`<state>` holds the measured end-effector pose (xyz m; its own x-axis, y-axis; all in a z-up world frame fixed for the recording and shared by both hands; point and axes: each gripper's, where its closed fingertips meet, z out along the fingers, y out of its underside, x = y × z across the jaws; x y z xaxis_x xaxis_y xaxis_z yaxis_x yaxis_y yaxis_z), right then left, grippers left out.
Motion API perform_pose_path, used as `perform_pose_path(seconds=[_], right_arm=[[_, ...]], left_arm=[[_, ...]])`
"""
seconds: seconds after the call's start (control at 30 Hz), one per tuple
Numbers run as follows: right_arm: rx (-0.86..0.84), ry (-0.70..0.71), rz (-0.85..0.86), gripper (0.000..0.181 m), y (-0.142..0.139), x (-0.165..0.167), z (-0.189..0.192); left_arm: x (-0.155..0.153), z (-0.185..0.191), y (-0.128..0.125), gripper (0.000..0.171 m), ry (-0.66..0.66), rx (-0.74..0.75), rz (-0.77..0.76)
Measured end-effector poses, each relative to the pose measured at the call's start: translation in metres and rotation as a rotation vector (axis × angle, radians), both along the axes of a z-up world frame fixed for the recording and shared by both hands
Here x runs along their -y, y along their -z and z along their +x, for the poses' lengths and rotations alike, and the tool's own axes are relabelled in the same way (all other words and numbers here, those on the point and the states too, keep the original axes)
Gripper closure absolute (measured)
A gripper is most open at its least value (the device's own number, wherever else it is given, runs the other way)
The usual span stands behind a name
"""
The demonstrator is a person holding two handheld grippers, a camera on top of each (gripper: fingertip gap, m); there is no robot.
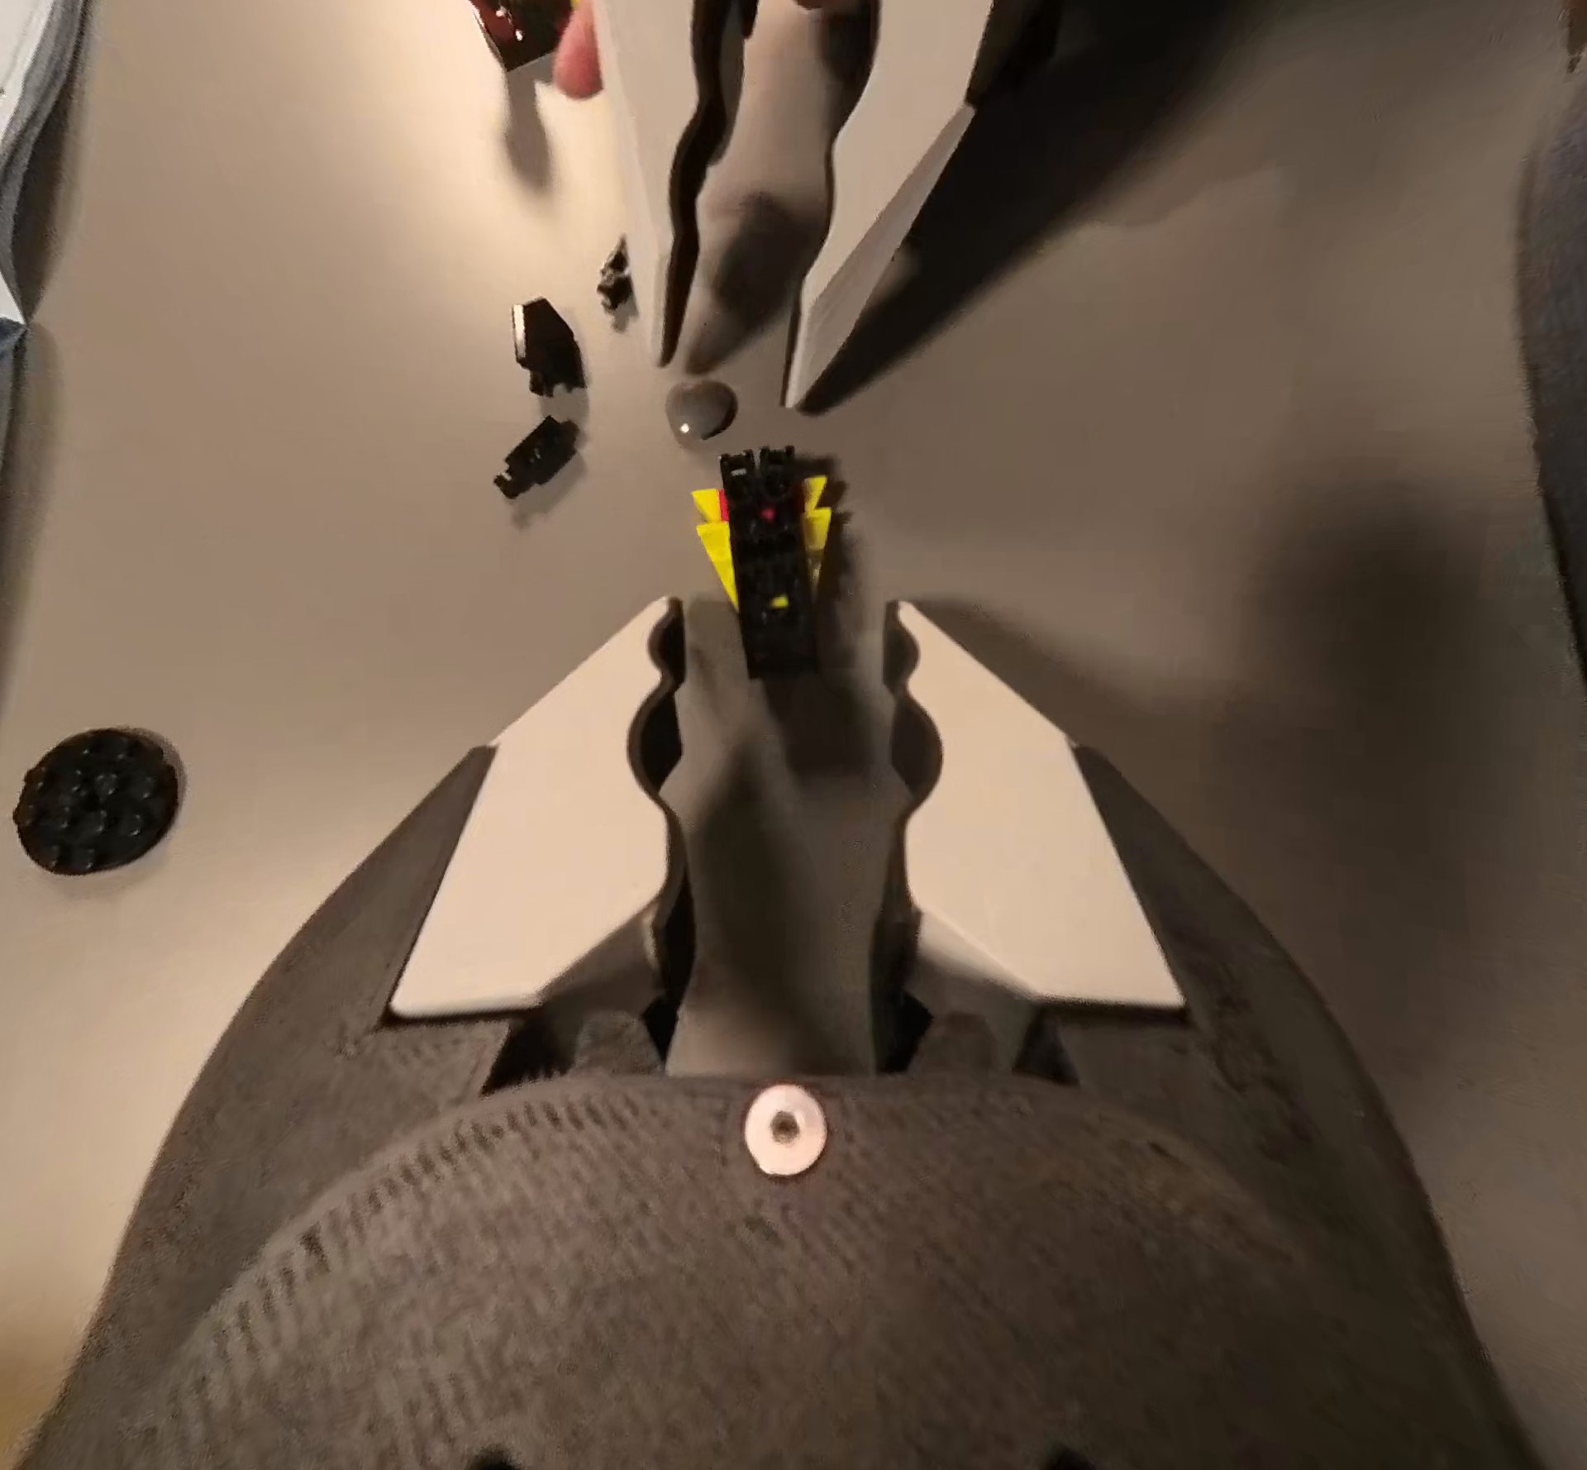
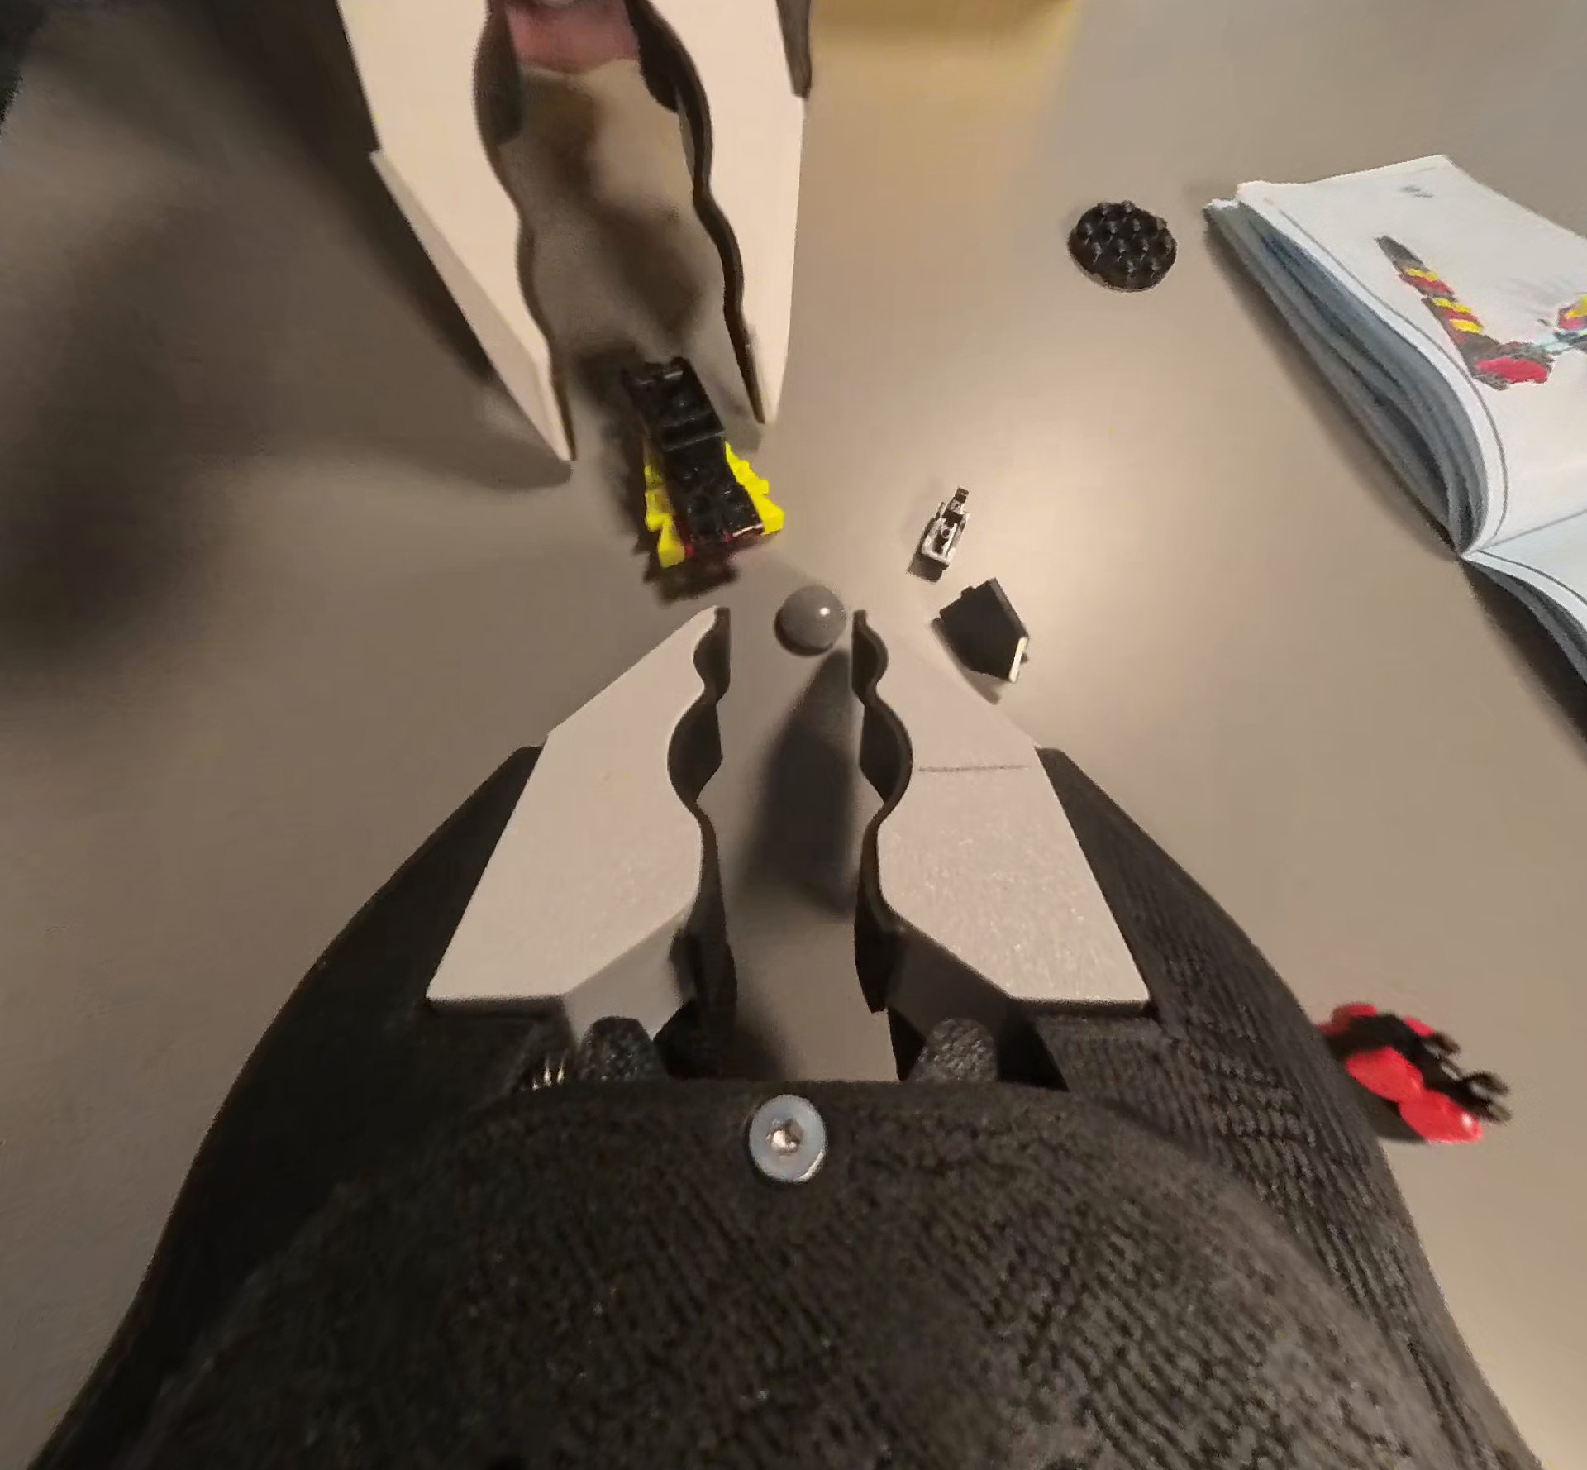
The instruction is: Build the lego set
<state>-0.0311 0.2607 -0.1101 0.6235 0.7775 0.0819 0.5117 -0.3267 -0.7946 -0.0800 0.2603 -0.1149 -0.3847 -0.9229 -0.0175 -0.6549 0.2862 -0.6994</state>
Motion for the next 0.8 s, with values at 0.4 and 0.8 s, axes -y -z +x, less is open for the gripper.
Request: perform_pose_path(seconds=[0.4, 0.8], right_arm=[[-0.001, -0.039, -0.065, 0.166, 0.006, -0.0052, -0.0024], [0.025, -0.029, -0.034, 0.168, 0.0052, -0.0075, 0.0036]], left_arm=[[0.0, -0.0026, 0.0021, 0.143, -0.023, 0.041, -0.052], [-0.0006, -0.0036, 0.0016, 0.147, -0.026, 0.051, -0.093]])
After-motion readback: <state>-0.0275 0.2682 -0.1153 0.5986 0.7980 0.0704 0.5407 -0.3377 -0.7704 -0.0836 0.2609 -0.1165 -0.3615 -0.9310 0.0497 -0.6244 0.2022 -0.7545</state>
